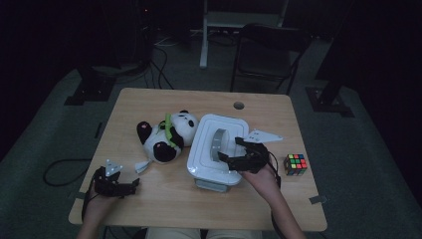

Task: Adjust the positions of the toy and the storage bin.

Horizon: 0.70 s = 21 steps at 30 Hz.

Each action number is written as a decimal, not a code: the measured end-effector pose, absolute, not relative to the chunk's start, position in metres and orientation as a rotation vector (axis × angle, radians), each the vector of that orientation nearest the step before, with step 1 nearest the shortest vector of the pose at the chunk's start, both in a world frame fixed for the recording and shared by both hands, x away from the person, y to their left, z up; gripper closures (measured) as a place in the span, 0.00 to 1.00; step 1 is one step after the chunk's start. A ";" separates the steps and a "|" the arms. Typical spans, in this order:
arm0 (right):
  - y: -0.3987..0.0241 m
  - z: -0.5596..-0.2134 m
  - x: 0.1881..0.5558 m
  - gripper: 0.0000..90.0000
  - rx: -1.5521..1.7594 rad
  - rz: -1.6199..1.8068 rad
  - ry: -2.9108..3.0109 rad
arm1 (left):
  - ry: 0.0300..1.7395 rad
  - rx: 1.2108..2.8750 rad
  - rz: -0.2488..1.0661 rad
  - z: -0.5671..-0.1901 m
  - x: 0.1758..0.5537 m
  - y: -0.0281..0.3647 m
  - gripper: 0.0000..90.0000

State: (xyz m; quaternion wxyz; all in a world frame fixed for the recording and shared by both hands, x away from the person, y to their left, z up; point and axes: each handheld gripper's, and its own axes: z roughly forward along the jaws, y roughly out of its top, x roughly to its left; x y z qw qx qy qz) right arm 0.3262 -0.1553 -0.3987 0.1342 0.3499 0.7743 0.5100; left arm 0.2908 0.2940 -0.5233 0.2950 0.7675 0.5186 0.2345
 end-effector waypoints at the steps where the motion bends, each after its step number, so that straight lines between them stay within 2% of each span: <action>1: -0.153 -0.399 0.327 0.14 1.007 1.472 2.252 | 1.388 2.040 0.618 -0.523 0.291 0.295 0.02; 17: -0.133 -0.403 0.332 0.17 0.984 1.410 2.319 | 1.413 2.025 0.576 -0.524 0.292 0.296 0.02; 21: -0.130 -0.404 0.333 0.17 0.964 1.391 2.341 | 1.373 2.042 0.563 -0.524 0.292 0.294 0.02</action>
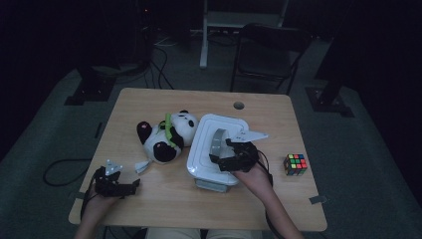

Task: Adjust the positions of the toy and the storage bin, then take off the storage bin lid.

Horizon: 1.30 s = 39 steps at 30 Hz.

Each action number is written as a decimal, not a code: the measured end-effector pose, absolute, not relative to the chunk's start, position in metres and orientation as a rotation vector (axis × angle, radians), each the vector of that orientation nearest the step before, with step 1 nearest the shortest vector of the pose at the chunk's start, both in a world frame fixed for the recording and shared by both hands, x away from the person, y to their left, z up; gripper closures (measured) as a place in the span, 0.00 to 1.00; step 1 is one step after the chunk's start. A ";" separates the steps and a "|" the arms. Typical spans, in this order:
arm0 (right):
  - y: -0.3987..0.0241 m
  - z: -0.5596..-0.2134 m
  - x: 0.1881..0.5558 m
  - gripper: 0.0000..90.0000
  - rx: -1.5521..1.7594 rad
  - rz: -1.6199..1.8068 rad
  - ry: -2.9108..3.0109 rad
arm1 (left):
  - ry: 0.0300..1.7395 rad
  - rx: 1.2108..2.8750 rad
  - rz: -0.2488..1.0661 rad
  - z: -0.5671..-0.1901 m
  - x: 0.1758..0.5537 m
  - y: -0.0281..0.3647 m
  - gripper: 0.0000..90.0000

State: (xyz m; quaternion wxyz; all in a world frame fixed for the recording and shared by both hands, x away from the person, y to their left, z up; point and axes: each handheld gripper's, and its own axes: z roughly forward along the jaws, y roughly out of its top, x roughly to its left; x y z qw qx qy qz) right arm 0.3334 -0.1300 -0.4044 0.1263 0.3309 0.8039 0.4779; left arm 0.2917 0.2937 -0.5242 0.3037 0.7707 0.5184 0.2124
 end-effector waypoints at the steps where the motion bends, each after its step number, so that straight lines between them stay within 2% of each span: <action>1: -0.129 -0.405 0.334 0.17 0.959 1.380 2.347 | 1.373 2.043 0.562 -0.524 0.292 0.294 0.02; 11: -0.124 -0.409 0.335 0.26 0.878 1.320 2.394 | 1.380 2.039 0.568 -0.524 0.291 0.292 0.02; 31: -0.121 -0.399 0.340 0.28 0.919 1.356 2.449 | 1.390 2.036 0.570 -0.524 0.290 0.291 0.02; 33: -0.116 -0.403 0.338 0.33 0.850 1.258 2.452 | 1.388 2.038 0.571 -0.524 0.290 0.291 0.02; 39: -0.117 -0.404 0.338 0.43 0.848 1.280 2.438 | 1.390 2.036 0.571 -0.524 0.289 0.291 0.02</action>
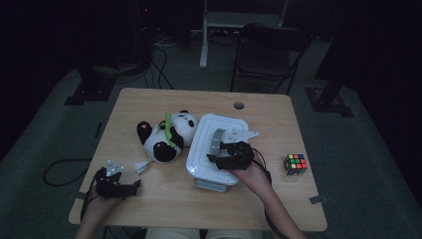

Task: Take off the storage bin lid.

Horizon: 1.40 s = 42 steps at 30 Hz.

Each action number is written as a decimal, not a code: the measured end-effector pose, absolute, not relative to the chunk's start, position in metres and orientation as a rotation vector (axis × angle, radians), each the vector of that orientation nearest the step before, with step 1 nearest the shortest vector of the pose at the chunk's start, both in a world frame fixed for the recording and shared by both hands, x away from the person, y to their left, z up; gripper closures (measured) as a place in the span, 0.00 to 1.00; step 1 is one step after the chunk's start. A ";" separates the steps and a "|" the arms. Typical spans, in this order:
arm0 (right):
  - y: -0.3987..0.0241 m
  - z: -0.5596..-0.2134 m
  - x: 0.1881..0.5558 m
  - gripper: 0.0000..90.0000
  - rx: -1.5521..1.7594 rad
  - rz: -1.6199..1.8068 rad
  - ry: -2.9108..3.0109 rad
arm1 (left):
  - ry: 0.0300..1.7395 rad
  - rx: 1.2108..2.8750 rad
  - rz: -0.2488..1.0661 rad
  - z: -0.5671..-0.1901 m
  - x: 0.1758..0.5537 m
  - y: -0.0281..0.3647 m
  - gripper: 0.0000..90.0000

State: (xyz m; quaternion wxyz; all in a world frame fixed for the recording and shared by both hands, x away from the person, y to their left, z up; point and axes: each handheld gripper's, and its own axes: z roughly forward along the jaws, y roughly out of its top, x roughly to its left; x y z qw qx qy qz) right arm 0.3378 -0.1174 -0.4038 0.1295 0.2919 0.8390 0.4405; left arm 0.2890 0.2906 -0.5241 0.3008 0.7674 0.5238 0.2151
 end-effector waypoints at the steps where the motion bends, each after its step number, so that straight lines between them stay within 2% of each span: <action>1: -0.118 -0.405 0.338 0.45 0.843 1.290 2.435 | 1.391 2.035 0.571 -0.524 0.289 0.290 0.02; 6: -0.121 -0.409 0.338 0.51 0.809 1.368 2.435 | 1.397 2.030 0.571 -0.524 0.288 0.290 0.02; 7: -0.122 -0.410 0.337 0.57 0.819 1.374 2.422 | 1.398 2.029 0.571 -0.524 0.288 0.290 0.02; 9: -0.122 -0.410 0.337 0.59 0.811 1.368 2.422 | 1.398 2.029 0.571 -0.524 0.288 0.290 0.02; 11: -0.121 -0.410 0.337 0.67 0.804 1.392 2.443 | 1.398 2.029 0.571 -0.524 0.288 0.290 0.02; 30: -0.122 -0.406 0.339 0.75 0.897 1.467 2.485 | 1.396 2.032 0.573 -0.524 0.288 0.290 0.02; 42: -0.134 -0.388 0.340 0.80 0.904 1.534 2.441 | 1.397 2.032 0.571 -0.524 0.288 0.290 0.02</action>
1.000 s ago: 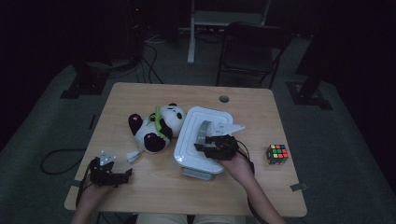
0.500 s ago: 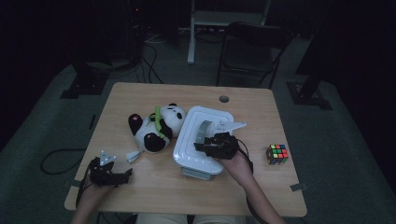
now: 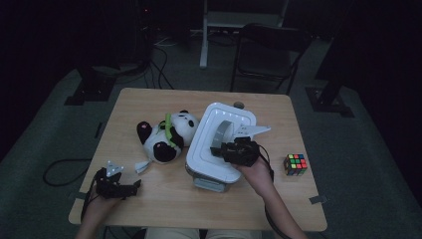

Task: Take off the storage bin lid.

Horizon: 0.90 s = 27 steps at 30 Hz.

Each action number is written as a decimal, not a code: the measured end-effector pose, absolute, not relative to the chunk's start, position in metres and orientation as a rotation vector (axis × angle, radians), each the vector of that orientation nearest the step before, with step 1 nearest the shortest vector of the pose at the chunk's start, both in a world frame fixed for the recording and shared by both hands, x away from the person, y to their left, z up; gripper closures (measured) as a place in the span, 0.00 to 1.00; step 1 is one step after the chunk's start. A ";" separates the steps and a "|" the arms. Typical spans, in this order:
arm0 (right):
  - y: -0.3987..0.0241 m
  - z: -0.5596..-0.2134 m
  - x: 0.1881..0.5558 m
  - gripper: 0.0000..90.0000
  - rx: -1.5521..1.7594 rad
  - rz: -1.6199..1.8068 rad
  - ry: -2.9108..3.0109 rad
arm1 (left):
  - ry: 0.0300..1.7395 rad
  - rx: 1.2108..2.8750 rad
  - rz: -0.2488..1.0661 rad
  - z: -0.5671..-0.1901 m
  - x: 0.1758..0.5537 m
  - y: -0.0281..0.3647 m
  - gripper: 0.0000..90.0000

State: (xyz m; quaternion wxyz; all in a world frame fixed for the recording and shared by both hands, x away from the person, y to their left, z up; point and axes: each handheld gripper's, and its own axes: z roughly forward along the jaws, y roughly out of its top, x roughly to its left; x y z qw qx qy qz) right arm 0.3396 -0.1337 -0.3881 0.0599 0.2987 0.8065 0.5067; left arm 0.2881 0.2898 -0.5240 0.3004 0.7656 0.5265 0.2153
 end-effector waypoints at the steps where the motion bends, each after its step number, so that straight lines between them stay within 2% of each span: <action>1: -0.135 -0.387 0.340 0.80 0.904 1.538 2.436 | 1.398 2.032 0.571 -0.524 0.288 0.290 0.02; 12: -0.156 -0.373 0.351 0.82 0.965 1.575 2.377 | 1.398 2.030 0.572 -0.524 0.288 0.290 0.02; 27: -0.207 -0.359 0.386 0.84 1.122 1.525 2.250 | 1.397 2.031 0.573 -0.524 0.288 0.290 0.02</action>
